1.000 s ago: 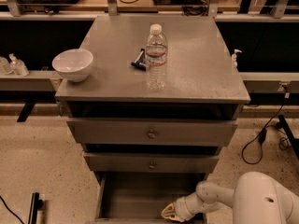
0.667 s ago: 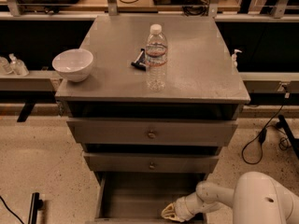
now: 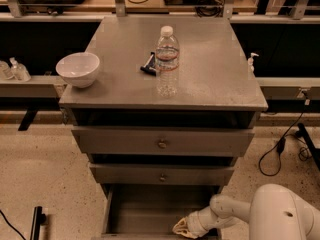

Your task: Open bottom drawer

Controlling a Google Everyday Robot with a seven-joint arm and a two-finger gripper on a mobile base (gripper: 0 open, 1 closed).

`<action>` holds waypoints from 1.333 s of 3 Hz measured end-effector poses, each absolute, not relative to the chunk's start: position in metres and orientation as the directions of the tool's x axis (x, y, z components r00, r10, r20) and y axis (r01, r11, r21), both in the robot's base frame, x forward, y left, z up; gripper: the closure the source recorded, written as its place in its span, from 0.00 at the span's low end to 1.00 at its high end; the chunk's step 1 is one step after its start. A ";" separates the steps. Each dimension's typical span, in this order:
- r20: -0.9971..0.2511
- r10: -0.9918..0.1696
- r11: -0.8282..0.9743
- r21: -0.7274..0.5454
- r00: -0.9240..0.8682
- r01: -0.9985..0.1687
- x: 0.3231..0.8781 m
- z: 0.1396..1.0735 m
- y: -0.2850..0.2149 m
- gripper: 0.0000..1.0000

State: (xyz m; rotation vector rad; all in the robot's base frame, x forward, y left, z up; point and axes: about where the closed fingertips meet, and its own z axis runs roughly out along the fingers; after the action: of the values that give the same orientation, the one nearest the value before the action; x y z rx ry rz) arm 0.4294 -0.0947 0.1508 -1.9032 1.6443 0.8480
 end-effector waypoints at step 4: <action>-0.722 -0.687 -0.161 0.037 0.085 -0.986 0.429 0.151 -0.095 1.00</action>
Offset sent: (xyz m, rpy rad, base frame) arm 0.0285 0.0264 0.0454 0.2204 0.0045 -0.0775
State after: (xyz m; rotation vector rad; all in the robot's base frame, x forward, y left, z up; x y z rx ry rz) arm 0.4294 -0.0947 0.1509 -1.9030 1.6442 0.8481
